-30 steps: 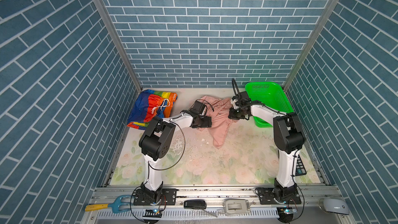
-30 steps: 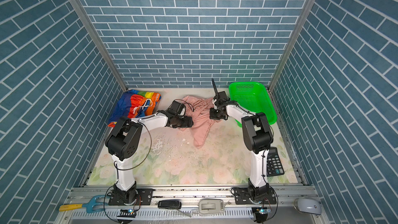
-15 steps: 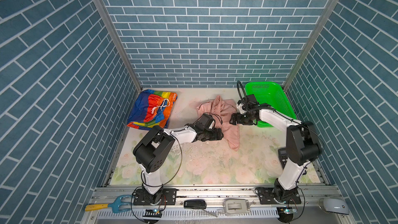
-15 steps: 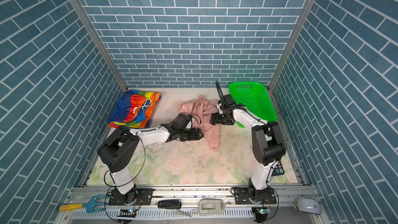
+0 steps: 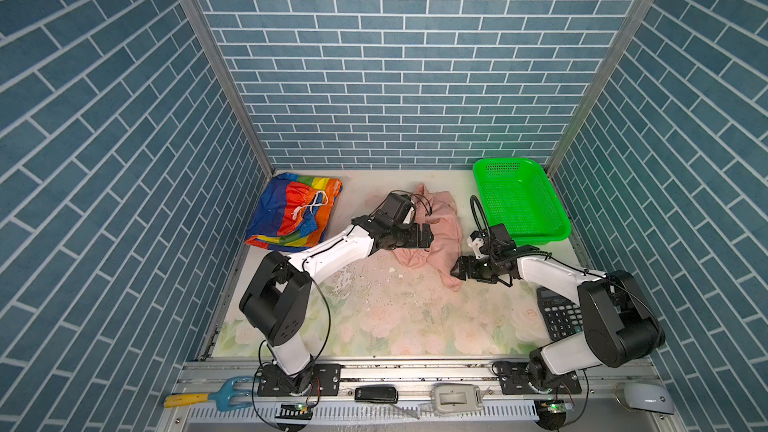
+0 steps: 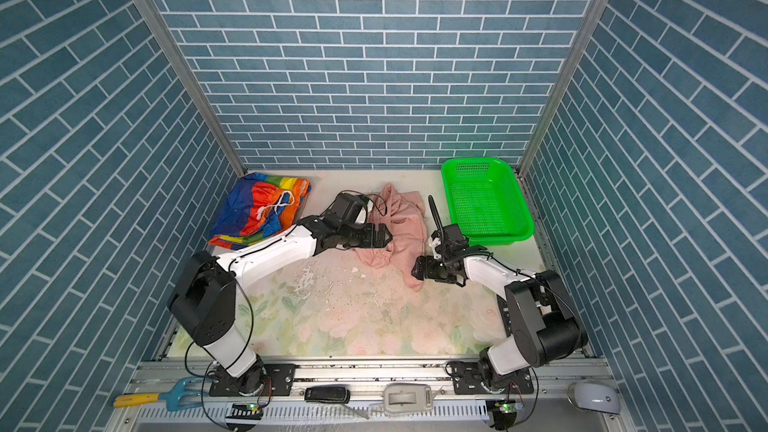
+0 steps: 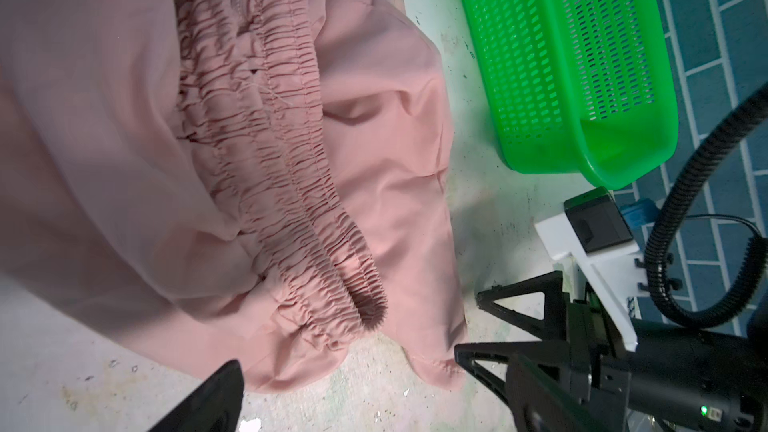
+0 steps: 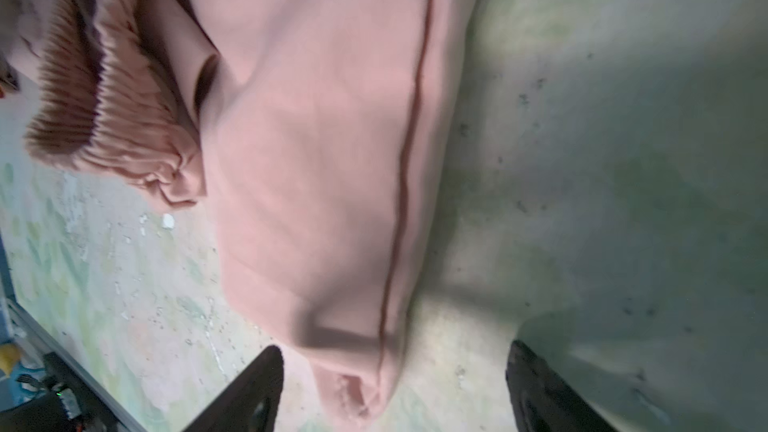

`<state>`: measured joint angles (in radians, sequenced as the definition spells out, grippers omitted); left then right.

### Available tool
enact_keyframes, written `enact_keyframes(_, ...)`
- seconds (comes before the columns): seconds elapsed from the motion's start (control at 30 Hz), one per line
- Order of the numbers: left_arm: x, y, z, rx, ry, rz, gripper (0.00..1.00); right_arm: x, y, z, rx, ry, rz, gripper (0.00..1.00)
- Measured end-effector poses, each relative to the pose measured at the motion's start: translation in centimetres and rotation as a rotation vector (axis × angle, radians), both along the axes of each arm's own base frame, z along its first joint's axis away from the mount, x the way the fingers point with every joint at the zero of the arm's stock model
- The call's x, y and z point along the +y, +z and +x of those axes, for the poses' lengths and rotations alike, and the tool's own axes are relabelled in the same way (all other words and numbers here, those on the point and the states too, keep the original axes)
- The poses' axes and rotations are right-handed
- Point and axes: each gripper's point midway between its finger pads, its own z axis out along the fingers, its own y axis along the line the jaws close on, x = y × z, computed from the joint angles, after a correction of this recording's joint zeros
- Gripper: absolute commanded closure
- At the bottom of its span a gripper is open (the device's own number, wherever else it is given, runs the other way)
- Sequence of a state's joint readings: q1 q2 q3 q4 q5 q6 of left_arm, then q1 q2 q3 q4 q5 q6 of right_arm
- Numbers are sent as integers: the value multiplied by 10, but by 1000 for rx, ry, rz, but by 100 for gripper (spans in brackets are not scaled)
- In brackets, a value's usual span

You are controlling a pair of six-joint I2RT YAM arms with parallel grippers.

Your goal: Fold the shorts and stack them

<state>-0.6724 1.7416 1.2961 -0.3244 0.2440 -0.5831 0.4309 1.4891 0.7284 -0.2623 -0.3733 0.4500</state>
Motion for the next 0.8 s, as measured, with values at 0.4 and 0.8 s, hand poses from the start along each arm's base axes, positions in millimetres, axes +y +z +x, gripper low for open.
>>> enact_keyframes(0.4,0,-76,56,102,7,132,0,33,-17,-21,38,31,35,89)
enact_keyframes(0.8,16,-98,31,85,-7,92,0,-20,24,44,-52,-98,-73,100)
